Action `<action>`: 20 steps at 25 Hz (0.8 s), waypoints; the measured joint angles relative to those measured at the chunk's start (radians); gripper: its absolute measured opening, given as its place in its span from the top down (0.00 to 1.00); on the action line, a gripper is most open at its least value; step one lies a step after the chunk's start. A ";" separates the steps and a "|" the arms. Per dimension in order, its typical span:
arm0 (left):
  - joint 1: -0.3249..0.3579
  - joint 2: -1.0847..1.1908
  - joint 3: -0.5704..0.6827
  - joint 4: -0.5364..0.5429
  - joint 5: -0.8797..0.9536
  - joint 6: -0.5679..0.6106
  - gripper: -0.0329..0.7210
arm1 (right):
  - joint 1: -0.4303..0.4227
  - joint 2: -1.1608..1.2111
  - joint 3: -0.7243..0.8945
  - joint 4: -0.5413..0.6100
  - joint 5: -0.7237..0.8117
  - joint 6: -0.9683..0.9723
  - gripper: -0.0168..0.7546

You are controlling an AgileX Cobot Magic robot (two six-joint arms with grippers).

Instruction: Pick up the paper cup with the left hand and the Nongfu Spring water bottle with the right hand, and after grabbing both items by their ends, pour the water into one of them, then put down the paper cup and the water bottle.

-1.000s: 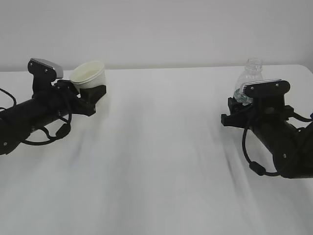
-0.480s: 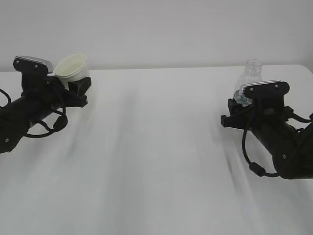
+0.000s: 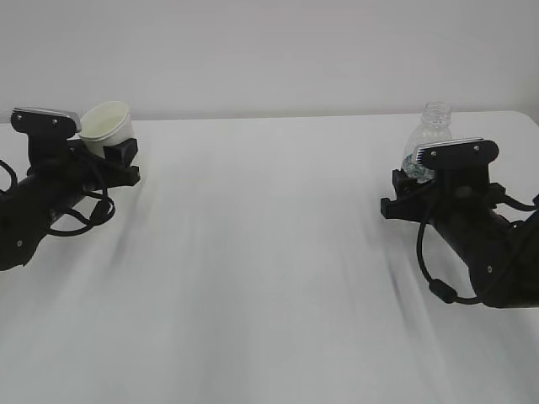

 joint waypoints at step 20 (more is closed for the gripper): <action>0.000 0.002 0.000 -0.063 -0.002 0.049 0.42 | 0.000 0.000 0.000 0.000 0.000 0.000 0.35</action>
